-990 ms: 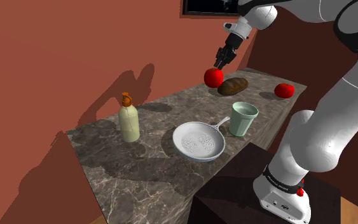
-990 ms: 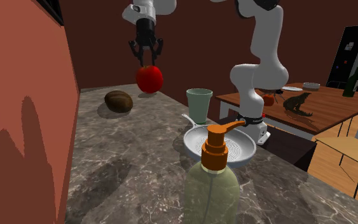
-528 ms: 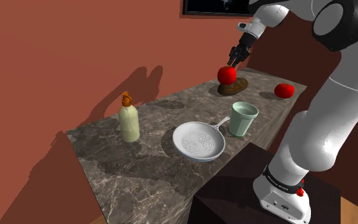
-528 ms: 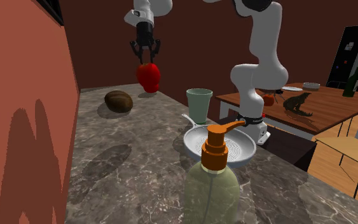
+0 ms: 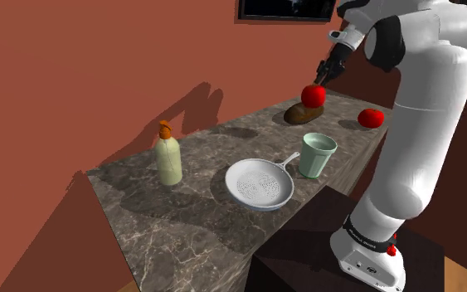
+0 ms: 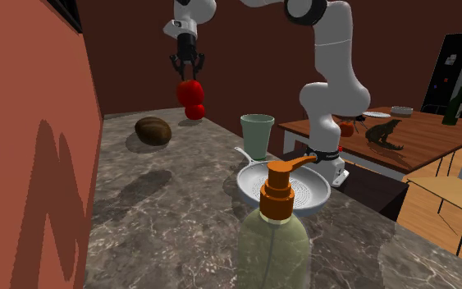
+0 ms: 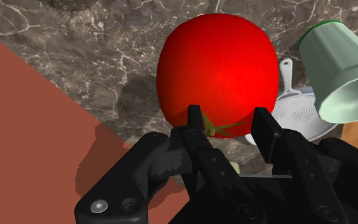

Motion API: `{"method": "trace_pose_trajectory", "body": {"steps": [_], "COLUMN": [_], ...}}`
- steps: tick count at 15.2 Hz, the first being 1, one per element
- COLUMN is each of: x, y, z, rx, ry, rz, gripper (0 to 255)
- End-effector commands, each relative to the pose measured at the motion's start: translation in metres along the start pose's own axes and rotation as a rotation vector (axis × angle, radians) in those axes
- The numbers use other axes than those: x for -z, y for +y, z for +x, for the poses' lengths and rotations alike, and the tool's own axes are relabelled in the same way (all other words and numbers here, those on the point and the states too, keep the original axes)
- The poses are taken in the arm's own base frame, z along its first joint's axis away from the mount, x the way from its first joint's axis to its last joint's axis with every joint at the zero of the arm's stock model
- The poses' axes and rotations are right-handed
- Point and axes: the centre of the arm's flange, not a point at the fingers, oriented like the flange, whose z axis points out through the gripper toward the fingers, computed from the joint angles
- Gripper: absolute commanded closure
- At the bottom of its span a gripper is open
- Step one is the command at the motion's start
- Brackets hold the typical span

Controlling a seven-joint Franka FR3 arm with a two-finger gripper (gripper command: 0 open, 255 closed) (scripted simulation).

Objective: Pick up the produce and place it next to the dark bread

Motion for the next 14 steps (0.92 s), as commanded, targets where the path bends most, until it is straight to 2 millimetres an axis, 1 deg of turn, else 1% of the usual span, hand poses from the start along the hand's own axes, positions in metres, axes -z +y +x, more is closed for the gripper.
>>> {"method": "trace_pose_trajectory", "body": {"steps": [1,6,14], "x": [0.013,0.043,0.006], "y": [0.005,0.015,0.018], "z": [-0.022,-0.077,-0.097], "rx": [0.004,0.004,0.004], "ry": [0.002,0.002,0.002], "rz": [0.001,0.001,0.001], "gripper": [255,255,255]}}
